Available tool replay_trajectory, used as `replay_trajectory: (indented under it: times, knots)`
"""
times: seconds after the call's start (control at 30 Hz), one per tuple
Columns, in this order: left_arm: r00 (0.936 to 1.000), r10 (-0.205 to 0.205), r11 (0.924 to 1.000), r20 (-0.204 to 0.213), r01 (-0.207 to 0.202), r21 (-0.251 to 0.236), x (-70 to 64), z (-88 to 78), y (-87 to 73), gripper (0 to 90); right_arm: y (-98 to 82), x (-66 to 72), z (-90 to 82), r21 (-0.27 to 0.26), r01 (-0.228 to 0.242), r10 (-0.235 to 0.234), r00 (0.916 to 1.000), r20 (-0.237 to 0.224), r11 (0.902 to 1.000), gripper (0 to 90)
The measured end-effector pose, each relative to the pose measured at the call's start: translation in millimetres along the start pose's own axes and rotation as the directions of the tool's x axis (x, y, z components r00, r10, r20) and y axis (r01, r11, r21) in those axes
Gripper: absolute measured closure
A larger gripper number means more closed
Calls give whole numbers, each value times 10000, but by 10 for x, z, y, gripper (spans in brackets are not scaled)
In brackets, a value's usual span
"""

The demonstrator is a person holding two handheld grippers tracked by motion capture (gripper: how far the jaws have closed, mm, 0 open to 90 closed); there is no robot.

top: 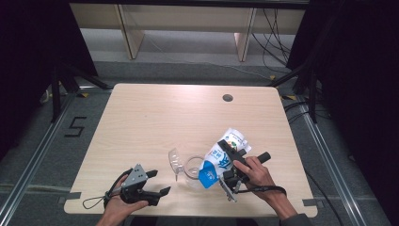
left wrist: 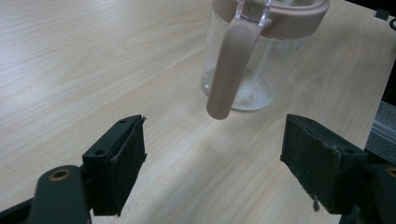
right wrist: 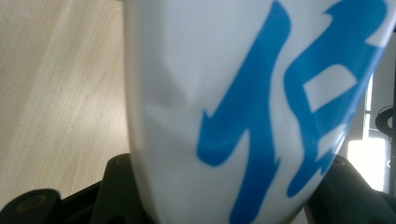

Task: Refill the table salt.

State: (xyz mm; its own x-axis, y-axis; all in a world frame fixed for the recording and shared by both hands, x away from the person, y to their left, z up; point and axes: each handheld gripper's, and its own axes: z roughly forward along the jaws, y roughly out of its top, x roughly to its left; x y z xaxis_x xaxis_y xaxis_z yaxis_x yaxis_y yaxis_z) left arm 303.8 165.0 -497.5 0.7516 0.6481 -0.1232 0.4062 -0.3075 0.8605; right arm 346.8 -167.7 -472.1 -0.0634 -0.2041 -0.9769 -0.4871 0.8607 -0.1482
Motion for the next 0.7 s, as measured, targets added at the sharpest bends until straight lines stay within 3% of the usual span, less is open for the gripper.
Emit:
replay_trajectory:
  times: [0.17,0.27,0.5,0.6,0.67,0.7]
  knots:
    - [10000,1,10000,0,-1,-1,-1,1,0,211,-2,-4,-1,22,2,-2,10000,48,10000,499]
    - [10000,4,10000,-1,-4,1,-1,0,0,211,-7,33,-10,253,-415,417,9991,-70,9988,499]
    - [10000,2,10000,-1,-2,-2,-1,1,0,211,-7,34,-5,263,-250,253,9996,-104,9993,501]
    - [10000,5,10000,4,-5,5,-2,0,0,211,-11,51,-9,327,-436,441,9989,-139,9985,501]
    - [10000,6,10000,1,-6,0,-1,1,-1,211,-10,40,-3,244,-264,267,9996,-115,9994,501]
    - [10000,5,10000,0,-5,0,-1,1,0,211,-10,59,-13,376,-476,480,9988,-108,9982,501]
